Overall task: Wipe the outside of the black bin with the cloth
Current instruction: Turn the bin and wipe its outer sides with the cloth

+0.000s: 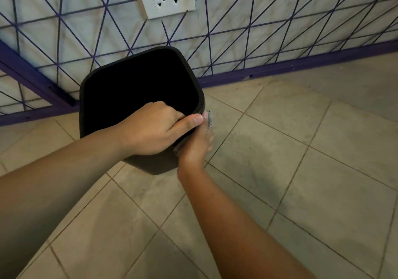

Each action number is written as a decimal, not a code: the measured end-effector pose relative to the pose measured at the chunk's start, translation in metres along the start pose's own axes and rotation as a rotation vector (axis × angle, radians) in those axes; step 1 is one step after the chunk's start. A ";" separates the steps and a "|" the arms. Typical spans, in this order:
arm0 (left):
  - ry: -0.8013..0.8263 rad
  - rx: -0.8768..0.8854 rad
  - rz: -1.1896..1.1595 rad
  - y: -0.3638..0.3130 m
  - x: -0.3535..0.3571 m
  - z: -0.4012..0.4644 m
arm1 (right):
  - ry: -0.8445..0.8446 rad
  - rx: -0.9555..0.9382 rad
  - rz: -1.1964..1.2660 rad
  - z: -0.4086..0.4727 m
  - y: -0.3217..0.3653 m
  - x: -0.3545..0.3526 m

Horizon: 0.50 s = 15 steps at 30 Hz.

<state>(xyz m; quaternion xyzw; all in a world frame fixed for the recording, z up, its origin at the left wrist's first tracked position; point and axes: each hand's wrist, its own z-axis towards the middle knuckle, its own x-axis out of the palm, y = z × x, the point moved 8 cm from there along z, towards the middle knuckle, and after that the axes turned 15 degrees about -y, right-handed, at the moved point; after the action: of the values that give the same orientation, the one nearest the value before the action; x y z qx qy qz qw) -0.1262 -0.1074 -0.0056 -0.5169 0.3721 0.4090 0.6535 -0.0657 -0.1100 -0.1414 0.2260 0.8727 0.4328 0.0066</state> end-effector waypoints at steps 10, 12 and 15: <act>-0.012 -0.053 0.000 0.002 -0.001 0.003 | 0.069 -0.003 0.043 0.007 -0.015 0.009; -0.019 -0.058 0.001 0.002 -0.001 0.003 | 0.053 -0.036 0.020 0.013 -0.014 0.007; -0.021 -0.079 0.021 0.006 -0.001 0.005 | 0.069 0.115 0.017 0.032 -0.012 0.010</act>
<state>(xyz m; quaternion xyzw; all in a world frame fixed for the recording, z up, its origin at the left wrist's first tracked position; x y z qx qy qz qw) -0.1315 -0.1015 -0.0057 -0.5341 0.3541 0.4358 0.6320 -0.0727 -0.0879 -0.1687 0.2182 0.8938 0.3896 -0.0403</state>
